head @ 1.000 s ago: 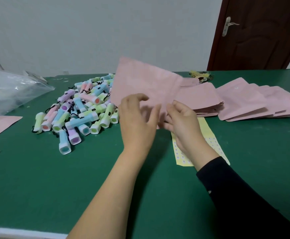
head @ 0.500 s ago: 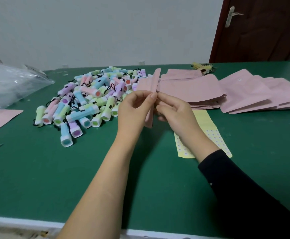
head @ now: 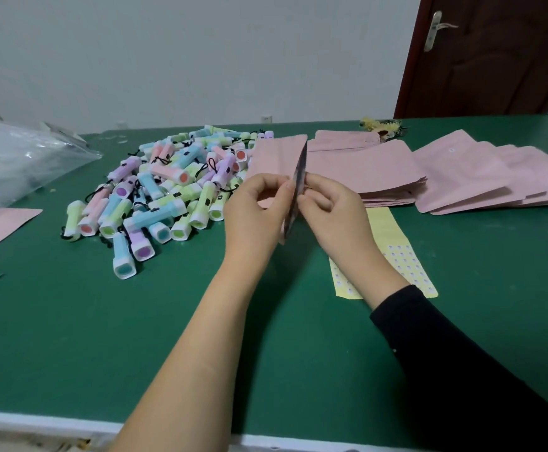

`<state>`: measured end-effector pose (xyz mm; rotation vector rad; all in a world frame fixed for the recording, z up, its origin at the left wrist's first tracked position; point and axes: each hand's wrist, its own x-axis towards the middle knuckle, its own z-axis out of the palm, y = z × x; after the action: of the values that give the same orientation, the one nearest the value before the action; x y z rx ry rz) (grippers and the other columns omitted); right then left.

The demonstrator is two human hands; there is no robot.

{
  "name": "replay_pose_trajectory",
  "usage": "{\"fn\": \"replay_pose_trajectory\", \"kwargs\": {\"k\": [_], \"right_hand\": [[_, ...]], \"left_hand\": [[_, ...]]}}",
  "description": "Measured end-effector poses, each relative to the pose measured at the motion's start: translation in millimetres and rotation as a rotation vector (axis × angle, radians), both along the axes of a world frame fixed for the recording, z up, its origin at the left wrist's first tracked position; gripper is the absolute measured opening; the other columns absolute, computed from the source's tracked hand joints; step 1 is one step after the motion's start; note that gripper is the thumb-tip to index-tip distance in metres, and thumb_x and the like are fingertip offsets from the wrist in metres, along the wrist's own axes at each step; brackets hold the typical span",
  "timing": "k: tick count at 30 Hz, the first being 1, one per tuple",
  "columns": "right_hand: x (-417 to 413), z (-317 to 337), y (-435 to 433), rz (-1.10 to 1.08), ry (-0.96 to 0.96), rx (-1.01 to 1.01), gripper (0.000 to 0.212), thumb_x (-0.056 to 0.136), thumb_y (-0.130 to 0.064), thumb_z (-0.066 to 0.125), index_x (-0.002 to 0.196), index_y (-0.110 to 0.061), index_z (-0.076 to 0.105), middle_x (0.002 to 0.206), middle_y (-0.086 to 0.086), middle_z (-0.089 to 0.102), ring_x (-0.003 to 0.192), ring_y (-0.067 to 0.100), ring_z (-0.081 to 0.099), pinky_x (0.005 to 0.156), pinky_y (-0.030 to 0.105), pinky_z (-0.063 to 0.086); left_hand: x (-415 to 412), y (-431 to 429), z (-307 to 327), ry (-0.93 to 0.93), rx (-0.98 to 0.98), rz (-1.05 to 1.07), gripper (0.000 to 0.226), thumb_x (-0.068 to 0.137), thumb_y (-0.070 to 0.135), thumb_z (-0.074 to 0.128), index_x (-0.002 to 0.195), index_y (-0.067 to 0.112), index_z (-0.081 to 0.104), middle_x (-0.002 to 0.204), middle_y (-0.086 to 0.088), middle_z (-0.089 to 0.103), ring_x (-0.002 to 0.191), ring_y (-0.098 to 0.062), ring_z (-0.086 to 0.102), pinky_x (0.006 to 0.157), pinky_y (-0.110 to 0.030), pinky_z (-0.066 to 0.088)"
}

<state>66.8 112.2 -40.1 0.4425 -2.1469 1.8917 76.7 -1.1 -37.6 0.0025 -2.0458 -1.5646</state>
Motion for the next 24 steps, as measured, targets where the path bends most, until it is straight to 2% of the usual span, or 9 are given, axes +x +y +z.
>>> {"fn": "replay_pose_trajectory", "kwargs": {"k": [5,8,12,15,17,18,20,22,24], "right_hand": [[5.8,1.3,-1.0,-0.251,0.240,0.254,0.021,0.091,-0.018,0.059,0.110,-0.021,0.050,0.093,-0.007,0.069,0.075,0.016,0.068,0.067,0.035,0.053],[4.2,6.4,6.4,-0.444,0.411,0.473,0.018,0.087,-0.004,0.052,0.096,-0.014,0.064,0.088,0.002,0.067,0.079,0.029,0.063,0.060,0.037,0.049],[4.7,14.0,12.5,-0.505,0.297,0.573,0.024,0.090,-0.011,0.053,0.101,-0.017,0.074,0.095,0.005,0.059,0.086,0.025,0.055,0.062,0.032,0.039],[4.6,16.5,7.5,-0.335,0.135,0.466,0.031,0.092,-0.012,0.047,0.063,-0.021,0.055,0.060,-0.004,0.053,0.061,0.019,0.047,0.054,0.027,0.035],[4.1,17.8,6.0,-0.256,0.051,0.361,0.032,0.092,-0.006,0.045,0.064,-0.019,0.053,0.060,-0.006,0.054,0.062,0.019,0.049,0.054,0.021,0.035],[1.8,17.5,5.5,-0.209,0.001,0.278,0.031,0.093,-0.004,0.043,0.071,-0.018,0.060,0.068,-0.005,0.061,0.071,0.021,0.056,0.063,0.020,0.042],[-0.6,16.9,2.9,-0.078,-0.137,0.089,0.031,0.094,-0.001,0.040,0.086,-0.016,0.066,0.083,0.000,0.068,0.086,0.023,0.063,0.085,0.035,0.052],[-0.9,14.6,-0.6,0.044,-0.248,-0.058,0.035,0.091,0.001,0.039,0.077,-0.018,0.064,0.073,-0.004,0.066,0.076,0.014,0.061,0.084,0.039,0.053],[0.6,15.1,0.3,0.120,-0.275,-0.159,0.043,0.087,0.006,0.038,0.064,-0.021,0.062,0.062,-0.011,0.064,0.070,0.009,0.060,0.078,0.030,0.049]], "left_hand": [[2.9,9.1,-1.1,0.070,-0.128,0.066,0.014,0.092,0.015,0.064,0.082,0.026,0.061,0.091,0.002,0.068,0.077,-0.009,0.065,0.067,-0.017,0.049],[4.5,11.6,-0.7,0.098,-0.108,0.089,0.013,0.091,0.014,0.061,0.083,0.024,0.057,0.092,0.000,0.066,0.068,-0.007,0.061,0.060,-0.010,0.041],[6.4,15.1,-2.5,0.137,-0.271,0.109,0.009,0.091,0.016,0.060,0.086,0.021,0.055,0.090,0.012,0.057,0.068,-0.004,0.058,0.060,-0.010,0.038],[6.5,17.6,-6.5,0.144,-0.468,0.119,0.004,0.092,0.017,0.060,0.091,0.013,0.060,0.092,0.009,0.055,0.077,-0.009,0.056,0.064,-0.028,0.046],[5.4,16.3,-7.6,0.156,-0.531,0.158,0.008,0.091,0.016,0.060,0.093,0.009,0.061,0.096,0.002,0.058,0.078,-0.014,0.058,0.065,-0.039,0.048],[4.9,15.0,-7.3,0.163,-0.536,0.174,0.008,0.091,0.015,0.060,0.093,0.008,0.061,0.098,0.000,0.059,0.079,-0.017,0.059,0.066,-0.041,0.047],[4.2,13.3,-7.0,0.172,-0.540,0.173,0.008,0.091,0.014,0.061,0.094,0.007,0.062,0.099,-0.001,0.058,0.079,-0.019,0.060,0.066,-0.042,0.047],[5.5,16.2,-8.0,0.160,-0.557,0.149,0.009,0.090,0.013,0.061,0.093,0.006,0.061,0.099,-0.003,0.058,0.078,-0.022,0.060,0.066,-0.043,0.047],[7.2,19.5,-8.0,0.152,-0.547,0.141,0.008,0.089,0.012,0.061,0.092,0.005,0.061,0.099,-0.003,0.058,0.077,-0.024,0.060,0.066,-0.046,0.048]]}}
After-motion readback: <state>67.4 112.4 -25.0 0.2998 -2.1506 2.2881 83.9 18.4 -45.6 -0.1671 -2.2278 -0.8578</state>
